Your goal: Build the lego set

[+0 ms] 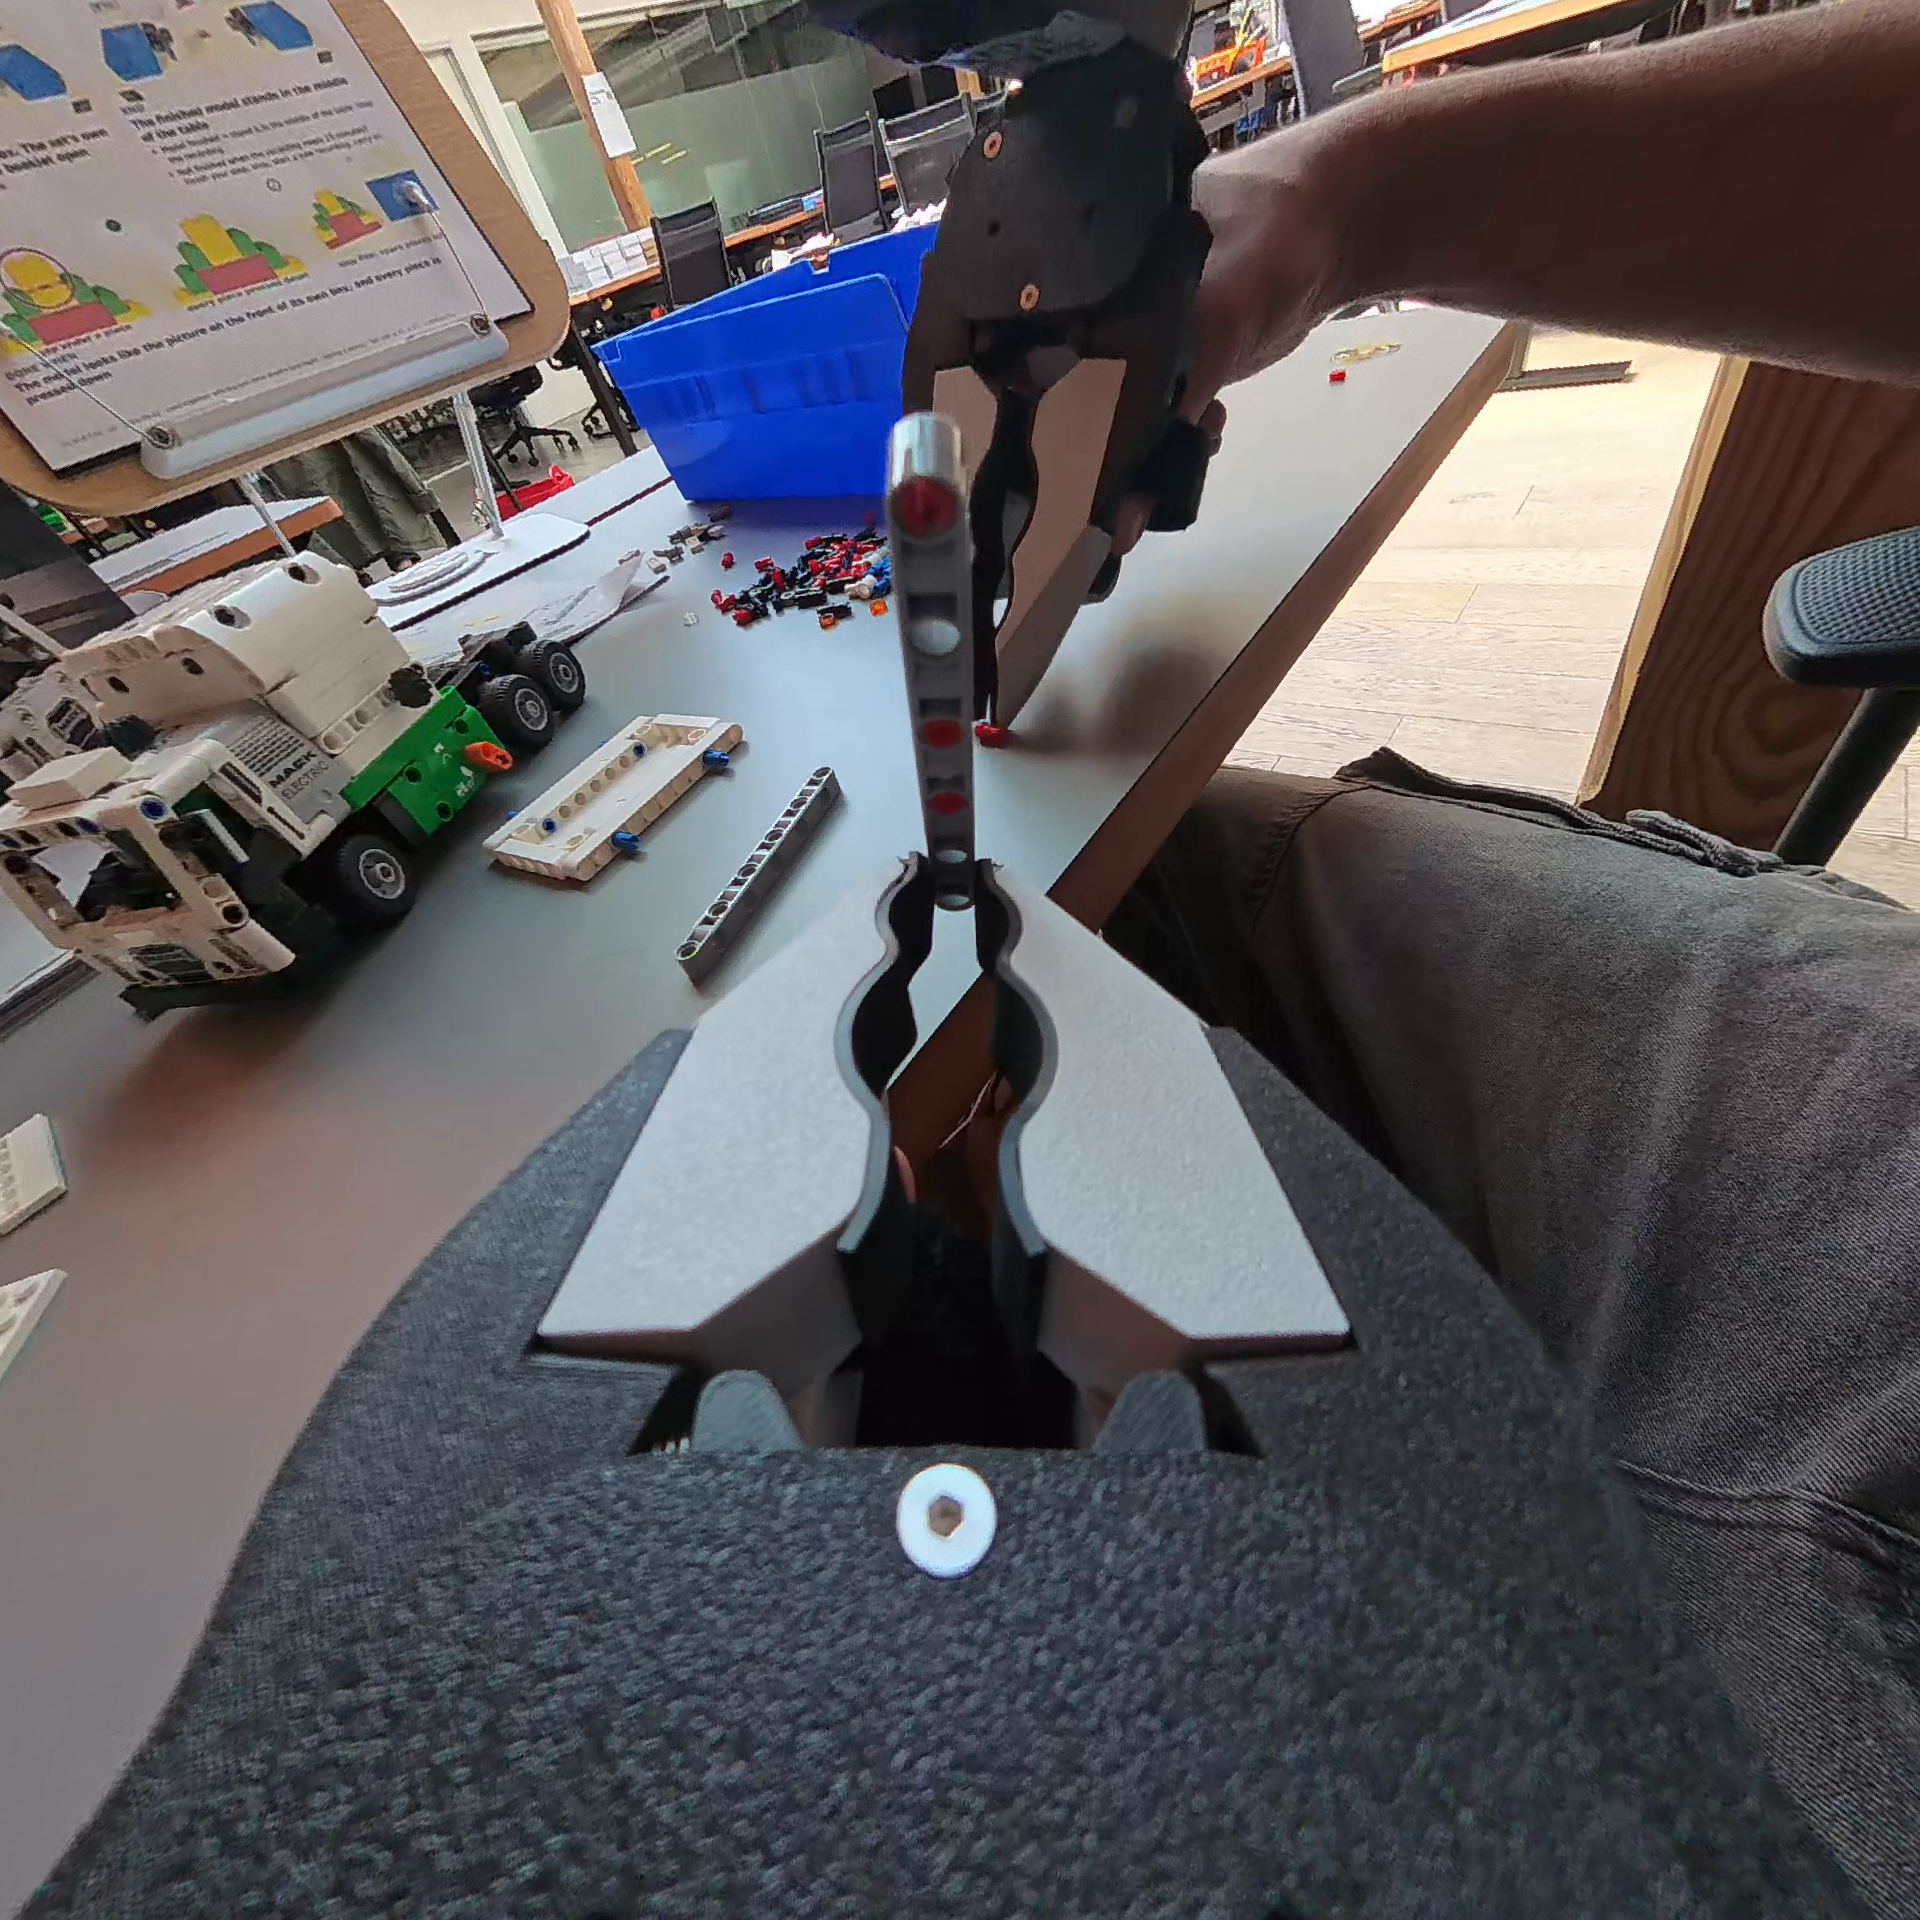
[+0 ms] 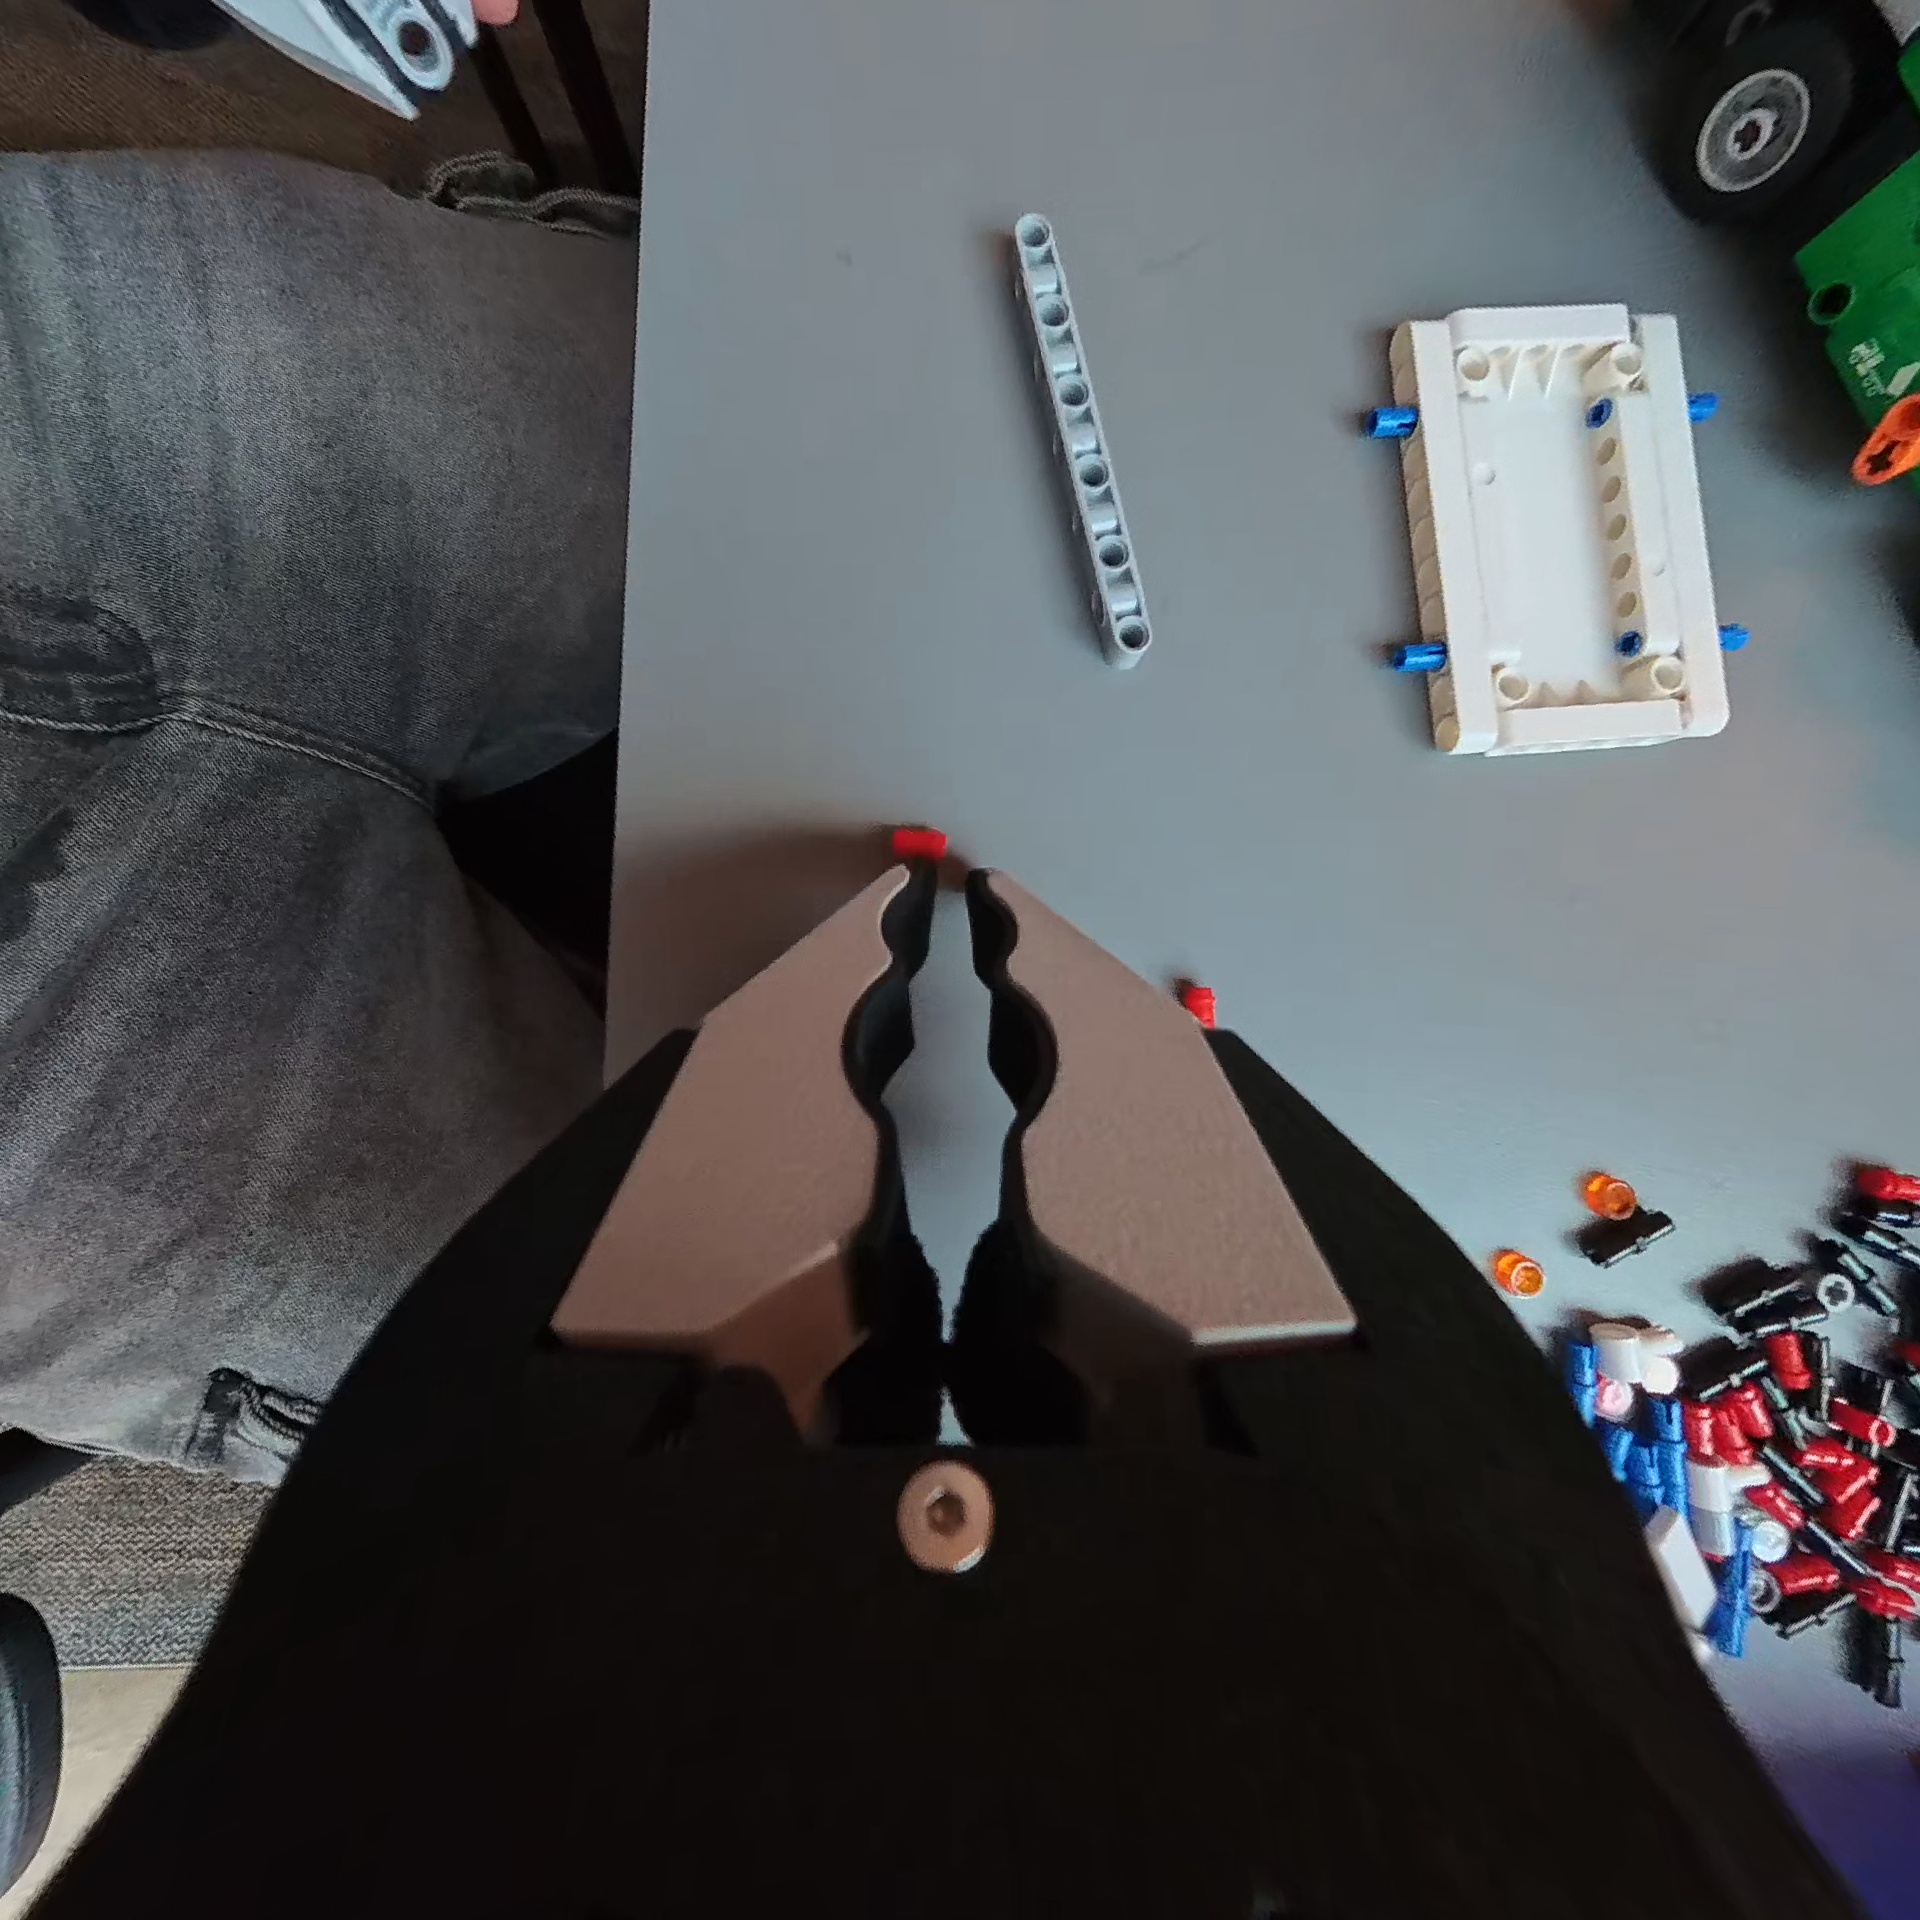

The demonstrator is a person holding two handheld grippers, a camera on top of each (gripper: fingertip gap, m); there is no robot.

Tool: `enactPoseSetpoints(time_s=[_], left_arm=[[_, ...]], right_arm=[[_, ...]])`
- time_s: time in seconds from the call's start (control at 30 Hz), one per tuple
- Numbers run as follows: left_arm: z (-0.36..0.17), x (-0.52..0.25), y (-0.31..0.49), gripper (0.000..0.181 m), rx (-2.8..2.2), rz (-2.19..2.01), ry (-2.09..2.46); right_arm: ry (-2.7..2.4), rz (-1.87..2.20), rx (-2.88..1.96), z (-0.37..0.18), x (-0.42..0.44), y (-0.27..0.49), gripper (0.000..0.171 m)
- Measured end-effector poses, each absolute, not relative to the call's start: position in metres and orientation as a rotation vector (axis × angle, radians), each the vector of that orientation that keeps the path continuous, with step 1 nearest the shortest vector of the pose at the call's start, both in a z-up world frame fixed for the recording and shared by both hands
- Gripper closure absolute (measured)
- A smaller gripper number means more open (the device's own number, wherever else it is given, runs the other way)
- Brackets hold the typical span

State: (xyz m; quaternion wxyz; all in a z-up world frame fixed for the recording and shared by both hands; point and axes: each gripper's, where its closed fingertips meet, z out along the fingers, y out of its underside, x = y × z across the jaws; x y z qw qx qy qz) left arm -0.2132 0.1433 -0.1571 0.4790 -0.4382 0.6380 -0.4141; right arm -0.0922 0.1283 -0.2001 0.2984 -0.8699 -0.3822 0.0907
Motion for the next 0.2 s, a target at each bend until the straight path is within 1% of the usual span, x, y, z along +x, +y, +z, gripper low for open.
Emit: enactPoseSetpoints(time_s=[0.03,0.2], left_arm=[[-0.1575,-0.2133,0.1435,0.175,-1.07,-1.009,1.558],[-0.1583,-0.2129,0.1448,0.176,-1.074,-1.009,1.558]], right_arm=[[-1.024,0.248,-2.301,-0.2,-0.0938,0.1276,0.165],[-1.041,0.252,-2.277,-0.2,-0.1005,0.1274,0.165]])
